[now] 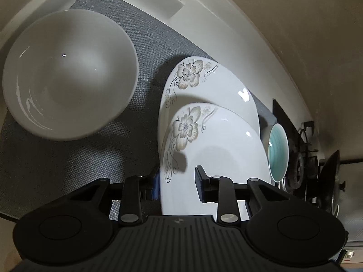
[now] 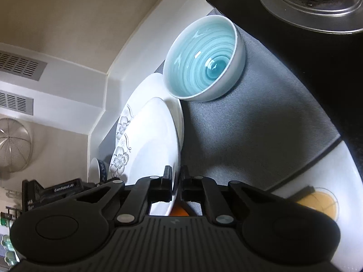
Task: Organize plates and bowls
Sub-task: 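Lower the white plate onto the other white plate and open both grippers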
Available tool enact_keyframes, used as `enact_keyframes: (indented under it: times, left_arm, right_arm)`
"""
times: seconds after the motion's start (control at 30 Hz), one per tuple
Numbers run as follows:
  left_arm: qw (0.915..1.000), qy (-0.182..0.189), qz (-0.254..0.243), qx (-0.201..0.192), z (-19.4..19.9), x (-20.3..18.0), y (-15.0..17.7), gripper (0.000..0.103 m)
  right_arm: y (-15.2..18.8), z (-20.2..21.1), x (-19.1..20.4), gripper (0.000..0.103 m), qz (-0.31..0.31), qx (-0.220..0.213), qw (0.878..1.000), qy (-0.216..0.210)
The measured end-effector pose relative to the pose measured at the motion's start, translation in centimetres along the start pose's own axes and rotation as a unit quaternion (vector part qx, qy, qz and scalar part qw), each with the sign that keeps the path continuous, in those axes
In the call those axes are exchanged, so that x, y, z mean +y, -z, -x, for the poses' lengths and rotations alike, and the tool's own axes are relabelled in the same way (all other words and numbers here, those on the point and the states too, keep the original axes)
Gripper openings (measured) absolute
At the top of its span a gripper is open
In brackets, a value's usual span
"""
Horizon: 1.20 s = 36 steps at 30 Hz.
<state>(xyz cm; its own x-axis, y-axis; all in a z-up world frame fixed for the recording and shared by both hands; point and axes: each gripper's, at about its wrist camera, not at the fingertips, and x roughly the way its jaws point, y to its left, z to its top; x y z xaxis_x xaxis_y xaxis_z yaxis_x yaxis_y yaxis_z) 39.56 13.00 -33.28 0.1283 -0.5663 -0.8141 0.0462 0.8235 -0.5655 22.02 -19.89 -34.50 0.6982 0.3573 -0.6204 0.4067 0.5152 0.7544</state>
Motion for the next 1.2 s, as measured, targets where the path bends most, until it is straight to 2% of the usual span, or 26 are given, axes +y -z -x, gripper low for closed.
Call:
enact_keyframes:
  times: [0.17, 0.27, 0.37, 0.43, 0.53, 0.6, 0.73, 0.87, 0.97, 1.03, 1.2]
  left_arm:
    - [0.9997, 0.015, 0.017, 0.006, 0.4, 0.5, 0.7, 0.032]
    - [0.9995, 0.020, 0.023, 0.003, 1.4, 0.5, 2.7, 0.033]
    - [0.9986, 0.047, 0.024, 0.004, 1.6, 0.2, 4.5, 0.033]
    - [0.9985, 0.050, 0.022, -0.001, 1.3, -0.1, 4.9, 0.034]
    - [0.9991, 0.036, 0.021, -0.009, 1.0, -0.3, 4.7, 0.027]
    - [0.9993, 0.030, 0.022, -0.009, 0.9, 0.0, 4.8, 0.018]
    - [0.9982, 0.048, 0.035, -0.005, 0.9, 0.9, 4.5, 0.017]
    - [0.9992, 0.028, 0.022, -0.016, 0.8, 0.3, 4.4, 0.016]
    - [0.9994, -0.007, 0.008, -0.032, 0.9, -0.7, 4.5, 0.016]
    - [0.9984, -0.032, -0.014, -0.044, 0.8, -1.6, 4.9, 0.018]
    - [0.9983, -0.037, -0.012, -0.044, 0.2, -1.7, 5.1, 0.020]
  right_arm:
    - [-0.5, -0.7, 0.4, 0.008, -0.004, -0.007, 1.000, 0.005]
    - [-0.6, -1.2, 1.2, 0.010, 0.021, -0.006, 1.000, 0.019]
    - [-0.8, -1.6, 1.5, 0.010, 0.030, -0.006, 0.999, 0.022]
    - [-1.0, -1.9, 1.5, 0.010, 0.030, -0.007, 0.999, 0.022]
    - [-1.3, -2.2, 1.7, 0.010, 0.038, -0.005, 0.999, 0.028]
    - [-1.4, -2.3, 1.7, 0.010, 0.042, -0.004, 0.999, 0.028]
    - [-1.5, -2.5, 2.1, 0.010, 0.076, -0.004, 0.997, 0.030]
    - [-1.5, -2.5, 2.3, 0.013, 0.093, 0.003, 0.995, 0.038]
    - [-1.3, -2.0, 2.7, 0.015, 0.112, -0.009, 0.992, 0.051]
    - [-1.3, -1.8, 3.5, 0.015, 0.147, -0.008, 0.988, 0.054]
    - [-1.5, -1.9, 3.5, 0.015, 0.156, 0.007, 0.986, 0.064]
